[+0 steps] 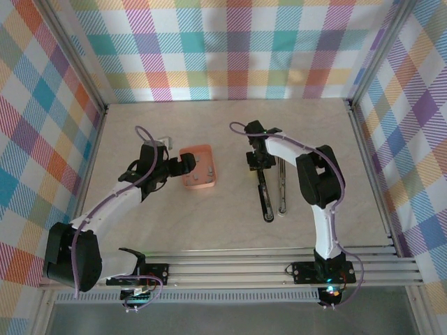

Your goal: Load the staples into the stapler

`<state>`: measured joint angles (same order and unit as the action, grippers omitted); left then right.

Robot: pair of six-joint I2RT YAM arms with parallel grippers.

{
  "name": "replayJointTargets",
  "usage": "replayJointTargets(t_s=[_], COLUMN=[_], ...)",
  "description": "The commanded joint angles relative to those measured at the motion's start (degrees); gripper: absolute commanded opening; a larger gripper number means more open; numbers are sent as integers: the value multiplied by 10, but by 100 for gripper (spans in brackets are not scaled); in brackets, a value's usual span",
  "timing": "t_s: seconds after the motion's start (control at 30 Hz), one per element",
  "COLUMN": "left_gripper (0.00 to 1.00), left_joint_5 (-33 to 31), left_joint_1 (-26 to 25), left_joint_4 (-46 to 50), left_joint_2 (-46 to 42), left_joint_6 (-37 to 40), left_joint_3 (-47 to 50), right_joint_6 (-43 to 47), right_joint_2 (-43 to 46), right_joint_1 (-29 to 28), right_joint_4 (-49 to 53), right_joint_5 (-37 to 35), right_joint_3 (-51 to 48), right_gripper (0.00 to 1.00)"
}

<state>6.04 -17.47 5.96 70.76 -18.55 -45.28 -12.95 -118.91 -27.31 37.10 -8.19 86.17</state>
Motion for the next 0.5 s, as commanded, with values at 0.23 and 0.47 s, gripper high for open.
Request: replayJointTargets(t_s=[0.23,0.47], left_gripper=[82,67], left_joint_5=[160,312], left_joint_1=[8,6], left_joint_4=[-9,132], left_joint_2=[-81,-91], left_joint_6=[237,464], left_joint_3=[2,-36], right_joint_6=[171,334], right_joint_2=[175,254], right_joint_1=[-38,-80], right_joint_4=[-213,-312], right_joint_5=[190,330], right_joint_3=[-153,-242], right_gripper=[23,21])
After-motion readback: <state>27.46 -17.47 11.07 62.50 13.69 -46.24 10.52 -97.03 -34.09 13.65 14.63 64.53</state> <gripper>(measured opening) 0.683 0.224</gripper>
